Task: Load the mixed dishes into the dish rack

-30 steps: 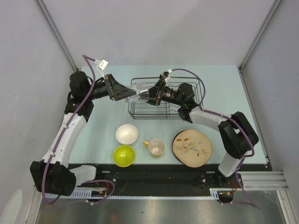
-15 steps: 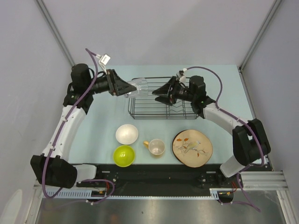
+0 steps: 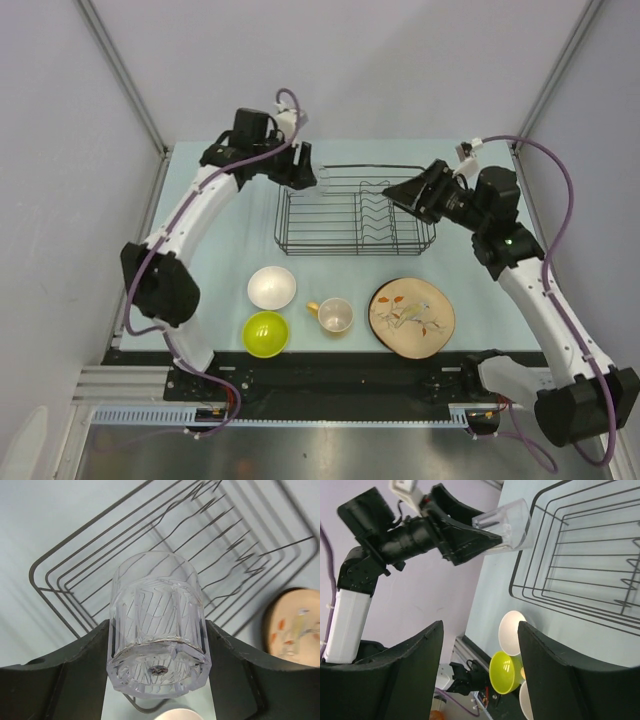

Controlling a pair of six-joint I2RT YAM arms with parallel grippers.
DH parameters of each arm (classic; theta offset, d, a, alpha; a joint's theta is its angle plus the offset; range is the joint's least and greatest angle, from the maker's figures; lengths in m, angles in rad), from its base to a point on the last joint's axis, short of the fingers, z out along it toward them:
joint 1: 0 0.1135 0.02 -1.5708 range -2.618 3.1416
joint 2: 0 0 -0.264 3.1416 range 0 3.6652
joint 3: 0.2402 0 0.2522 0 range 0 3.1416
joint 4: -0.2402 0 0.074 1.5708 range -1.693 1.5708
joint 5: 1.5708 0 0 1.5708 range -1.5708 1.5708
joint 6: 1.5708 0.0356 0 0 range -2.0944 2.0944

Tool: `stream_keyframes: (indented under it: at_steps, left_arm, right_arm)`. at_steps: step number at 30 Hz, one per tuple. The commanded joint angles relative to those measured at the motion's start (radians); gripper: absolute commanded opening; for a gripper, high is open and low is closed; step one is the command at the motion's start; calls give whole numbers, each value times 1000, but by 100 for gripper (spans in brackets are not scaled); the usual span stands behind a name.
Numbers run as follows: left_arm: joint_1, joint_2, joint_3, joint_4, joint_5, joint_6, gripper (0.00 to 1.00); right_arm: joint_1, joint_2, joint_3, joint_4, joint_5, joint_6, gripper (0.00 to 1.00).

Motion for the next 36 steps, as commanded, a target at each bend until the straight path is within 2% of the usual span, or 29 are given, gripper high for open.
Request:
stream_keyframes:
  at_steps: [1, 4, 10, 17, 32, 35, 36]
  left_arm:
    - [-80, 73, 124, -145, -264, 178, 0]
    - [-125, 112, 122, -149, -365, 229, 0]
    - [-154, 190, 126, -139, -474, 287, 0]
    - [-157, 279, 139, -127, -488, 351, 0]
    - [-157, 415, 195, -95, -487, 388, 1]
    - [-157, 419, 193, -84, -493, 388, 15]
    - [-156, 415, 195, -81, -493, 388, 30]
  right_arm:
    - [-52, -67, -1, -133, 51, -53, 66]
    - [-91, -115, -22, -147, 28, -40, 66]
    - [-146, -156, -70, -156, -12, -24, 65]
    - [-152, -179, -89, -167, -15, -23, 66]
    - [-155, -210, -150, -145, -35, -12, 66]
    - [-157, -219, -171, -145, -37, -9, 67]
    - [-155, -221, -174, -144, -43, -10, 67]
